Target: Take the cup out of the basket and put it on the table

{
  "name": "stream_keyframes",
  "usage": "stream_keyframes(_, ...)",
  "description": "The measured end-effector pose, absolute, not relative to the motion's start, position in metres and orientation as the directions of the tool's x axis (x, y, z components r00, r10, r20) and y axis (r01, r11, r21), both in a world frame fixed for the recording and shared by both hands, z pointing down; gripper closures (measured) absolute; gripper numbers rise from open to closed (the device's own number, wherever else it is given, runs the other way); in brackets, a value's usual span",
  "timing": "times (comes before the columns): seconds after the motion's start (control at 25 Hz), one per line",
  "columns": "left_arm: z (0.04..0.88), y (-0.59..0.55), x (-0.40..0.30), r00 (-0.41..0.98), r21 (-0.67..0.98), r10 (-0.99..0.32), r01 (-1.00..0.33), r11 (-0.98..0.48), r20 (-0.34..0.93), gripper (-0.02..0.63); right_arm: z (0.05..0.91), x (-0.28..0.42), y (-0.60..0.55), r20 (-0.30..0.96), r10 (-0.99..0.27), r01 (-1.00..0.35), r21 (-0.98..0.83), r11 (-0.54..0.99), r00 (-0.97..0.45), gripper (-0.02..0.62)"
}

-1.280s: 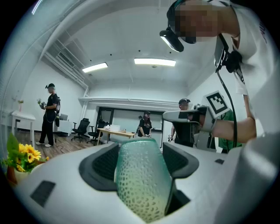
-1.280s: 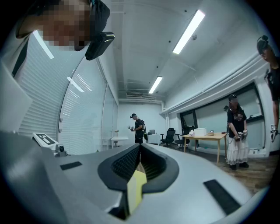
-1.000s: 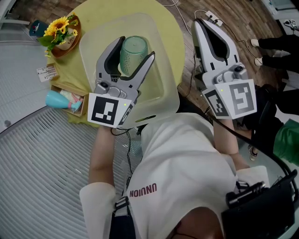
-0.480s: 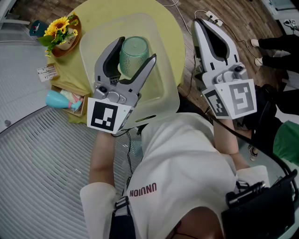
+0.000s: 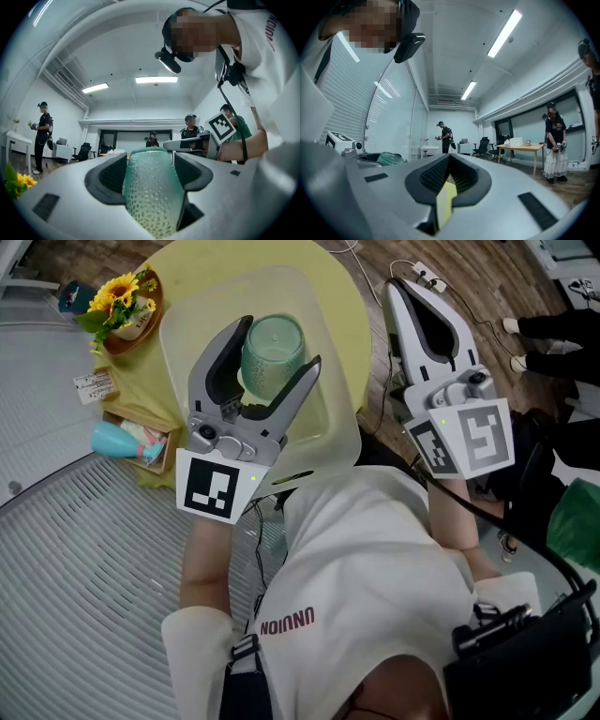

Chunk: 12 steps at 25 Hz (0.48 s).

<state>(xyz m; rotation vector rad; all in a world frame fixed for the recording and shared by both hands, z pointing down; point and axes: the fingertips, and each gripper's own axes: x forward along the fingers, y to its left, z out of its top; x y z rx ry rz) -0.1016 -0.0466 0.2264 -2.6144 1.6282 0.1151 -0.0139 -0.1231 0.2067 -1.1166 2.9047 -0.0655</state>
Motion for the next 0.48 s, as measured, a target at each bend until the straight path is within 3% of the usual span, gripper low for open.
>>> stream_keyframes(0.48,0.2215,-0.0427,-0.0989,0.446,-0.041,-0.888,-0.895,-0.445,-0.109,0.276,0.2074,-0.0169,-0.1213,-0.002,-0.665,-0.664,-0.022,0.747,-0.747,0.576)
